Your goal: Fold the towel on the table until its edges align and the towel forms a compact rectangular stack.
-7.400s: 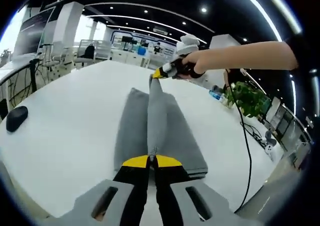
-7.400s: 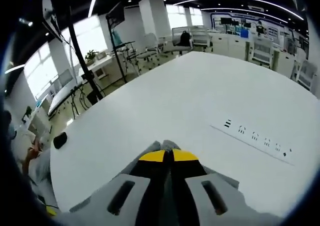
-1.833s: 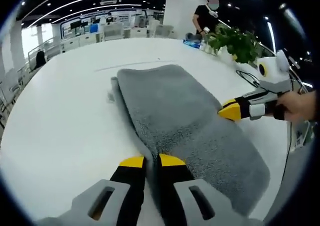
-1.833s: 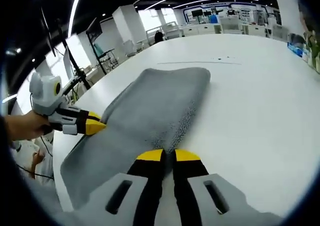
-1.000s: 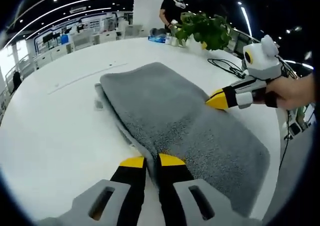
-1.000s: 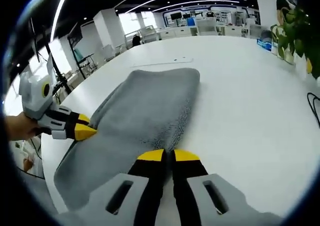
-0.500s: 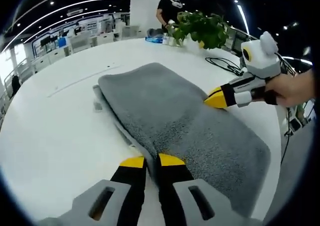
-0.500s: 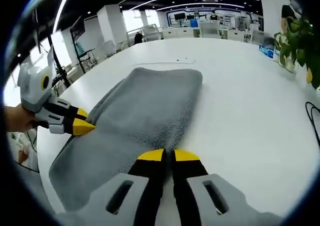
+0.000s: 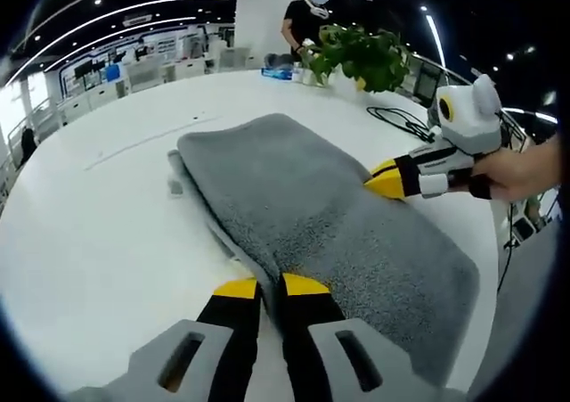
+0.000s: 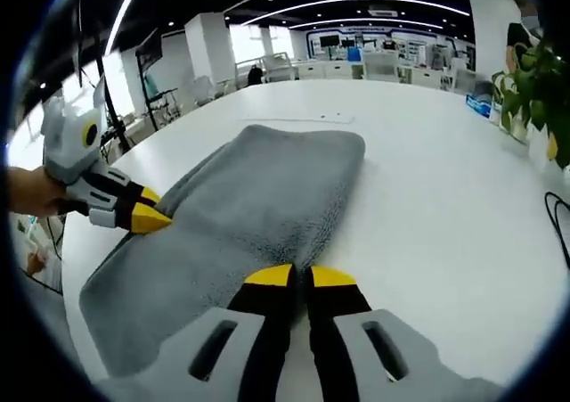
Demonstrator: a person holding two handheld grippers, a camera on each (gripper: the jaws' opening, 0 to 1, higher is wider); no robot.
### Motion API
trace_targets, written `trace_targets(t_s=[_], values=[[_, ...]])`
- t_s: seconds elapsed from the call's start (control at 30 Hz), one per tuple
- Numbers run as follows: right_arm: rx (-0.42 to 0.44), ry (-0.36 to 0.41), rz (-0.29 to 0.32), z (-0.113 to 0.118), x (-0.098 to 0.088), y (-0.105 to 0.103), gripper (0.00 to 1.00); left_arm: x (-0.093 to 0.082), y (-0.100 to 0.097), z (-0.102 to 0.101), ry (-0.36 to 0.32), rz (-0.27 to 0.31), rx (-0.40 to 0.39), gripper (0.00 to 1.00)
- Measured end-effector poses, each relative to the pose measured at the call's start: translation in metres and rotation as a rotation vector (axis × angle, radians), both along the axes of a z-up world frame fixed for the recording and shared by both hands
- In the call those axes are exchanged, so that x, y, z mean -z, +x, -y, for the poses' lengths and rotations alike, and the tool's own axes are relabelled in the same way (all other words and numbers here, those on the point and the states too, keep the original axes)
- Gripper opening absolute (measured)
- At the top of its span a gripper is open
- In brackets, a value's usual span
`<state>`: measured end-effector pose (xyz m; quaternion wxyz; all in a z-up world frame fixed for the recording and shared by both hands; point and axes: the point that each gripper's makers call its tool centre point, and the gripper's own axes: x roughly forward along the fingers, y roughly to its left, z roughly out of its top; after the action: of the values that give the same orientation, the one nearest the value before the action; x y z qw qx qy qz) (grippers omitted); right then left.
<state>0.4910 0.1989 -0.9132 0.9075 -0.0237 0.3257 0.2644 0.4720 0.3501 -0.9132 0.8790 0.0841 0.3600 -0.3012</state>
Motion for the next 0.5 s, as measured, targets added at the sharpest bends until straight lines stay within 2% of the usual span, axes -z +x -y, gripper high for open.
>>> trace_targets(t_s=[0.17,0.33,0.37,0.5], values=[[-0.019,-0.007,0.020,-0.0006,-0.0001,0.0007,0.04,-0.0002,-0.0004,0.0000,0.001,0.003,-0.007,0.08],[-0.013,-0.010,0.016,-0.0014,-0.0010,0.0014,0.04,-0.0001,0.0002,-0.0030,-0.071,-0.010,-0.015,0.08],[-0.002,0.003,0.009,-0.0010,-0.0011,0.0011,0.04,-0.0003,0.0002,-0.0025,-0.098,-0.021,-0.046,0.08],[0.064,0.070,-0.039,0.0010,-0.0027,0.0015,0.06,-0.0026,-0.0011,-0.0014,-0.055,0.002,-0.048,0.09]])
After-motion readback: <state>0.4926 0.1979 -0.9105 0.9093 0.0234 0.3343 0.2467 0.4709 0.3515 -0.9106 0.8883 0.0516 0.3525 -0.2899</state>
